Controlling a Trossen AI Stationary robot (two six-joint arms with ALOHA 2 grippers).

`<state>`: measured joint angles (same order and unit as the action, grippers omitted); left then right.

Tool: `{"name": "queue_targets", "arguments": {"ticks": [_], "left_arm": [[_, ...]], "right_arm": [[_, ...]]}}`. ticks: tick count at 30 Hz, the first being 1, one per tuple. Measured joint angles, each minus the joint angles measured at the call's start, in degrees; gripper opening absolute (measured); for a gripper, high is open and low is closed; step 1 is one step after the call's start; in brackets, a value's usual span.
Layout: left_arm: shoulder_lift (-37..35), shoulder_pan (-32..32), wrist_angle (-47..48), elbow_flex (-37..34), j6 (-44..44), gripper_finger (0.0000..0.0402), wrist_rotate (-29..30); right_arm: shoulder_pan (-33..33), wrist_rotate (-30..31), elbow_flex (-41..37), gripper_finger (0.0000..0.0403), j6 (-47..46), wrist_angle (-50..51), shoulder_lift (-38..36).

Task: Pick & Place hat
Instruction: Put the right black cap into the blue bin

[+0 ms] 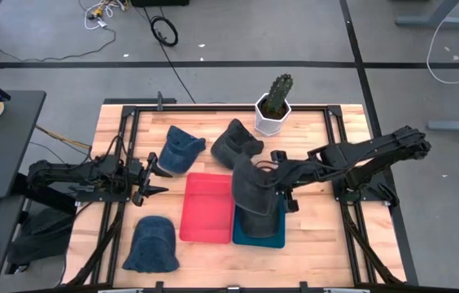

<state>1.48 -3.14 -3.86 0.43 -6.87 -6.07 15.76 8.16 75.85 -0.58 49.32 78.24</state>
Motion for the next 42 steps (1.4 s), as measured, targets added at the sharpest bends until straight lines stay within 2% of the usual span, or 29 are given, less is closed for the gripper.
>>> {"name": "queue_targets", "arguments": {"ticks": [14, 42], "left_arm": [[0.01, 0.00, 0.00, 0.01, 0.01, 0.0227, 0.01], [0.02, 0.01, 0.00, 0.01, 0.02, 0.0227, 0.01]], "right_arm": [[0.62, -0.02, 0.00, 0.0000, 6.84, -0.43, 0.00], [0.70, -0.06, -2.23, 0.0000, 10.32, -3.75, 0.11]]}}
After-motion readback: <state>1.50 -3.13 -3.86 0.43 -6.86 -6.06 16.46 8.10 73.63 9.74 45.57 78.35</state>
